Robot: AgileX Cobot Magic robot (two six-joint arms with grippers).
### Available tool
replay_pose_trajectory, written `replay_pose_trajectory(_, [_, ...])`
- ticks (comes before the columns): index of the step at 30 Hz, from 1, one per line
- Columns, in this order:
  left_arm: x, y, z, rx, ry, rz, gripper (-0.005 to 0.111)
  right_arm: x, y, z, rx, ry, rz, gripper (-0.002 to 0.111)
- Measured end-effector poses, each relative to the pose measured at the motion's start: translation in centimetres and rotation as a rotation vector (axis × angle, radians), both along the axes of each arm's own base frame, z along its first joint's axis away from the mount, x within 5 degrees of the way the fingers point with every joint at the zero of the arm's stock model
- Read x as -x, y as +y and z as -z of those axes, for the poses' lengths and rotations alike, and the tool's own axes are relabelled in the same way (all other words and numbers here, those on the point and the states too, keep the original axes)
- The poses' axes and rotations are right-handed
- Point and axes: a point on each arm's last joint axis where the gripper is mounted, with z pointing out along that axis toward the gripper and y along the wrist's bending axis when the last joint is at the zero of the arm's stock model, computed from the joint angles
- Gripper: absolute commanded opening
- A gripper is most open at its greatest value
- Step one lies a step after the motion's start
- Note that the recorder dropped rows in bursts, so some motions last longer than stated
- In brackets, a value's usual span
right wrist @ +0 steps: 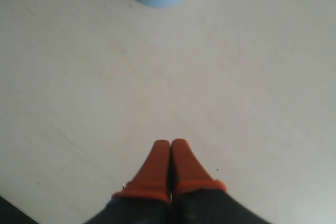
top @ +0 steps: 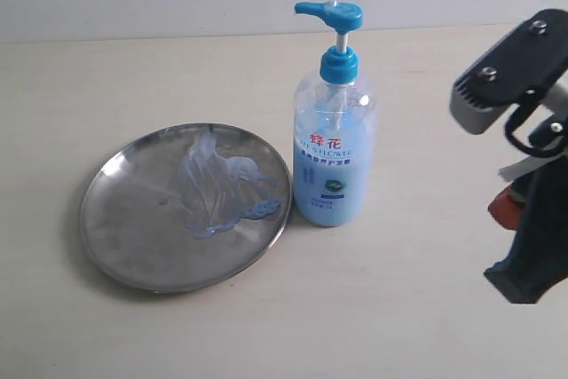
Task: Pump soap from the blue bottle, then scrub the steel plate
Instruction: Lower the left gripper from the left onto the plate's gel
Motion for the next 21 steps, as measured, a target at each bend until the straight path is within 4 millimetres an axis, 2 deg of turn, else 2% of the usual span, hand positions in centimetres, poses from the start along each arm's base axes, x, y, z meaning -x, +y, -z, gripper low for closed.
replay_pose_trajectory(10, [-2.2,-2.0,3.0,-0.062,0.137,0.078,0.0,4.4,-3.3,-4.9,-0.223,-0.309,-0.01,0.0])
replay_pose_trajectory(16, [-3.6,-4.0,5.1,-0.132,0.205,0.159,0.0,6.9,-5.1,-5.3,-0.331,-0.463,-0.027,0.0])
replay_pose_trajectory(21, [-5.5,-5.4,7.4,-0.18,0.269,0.184,0.0,8.3,-6.0,-4.7,-0.413,-0.562,-0.044,0.0])
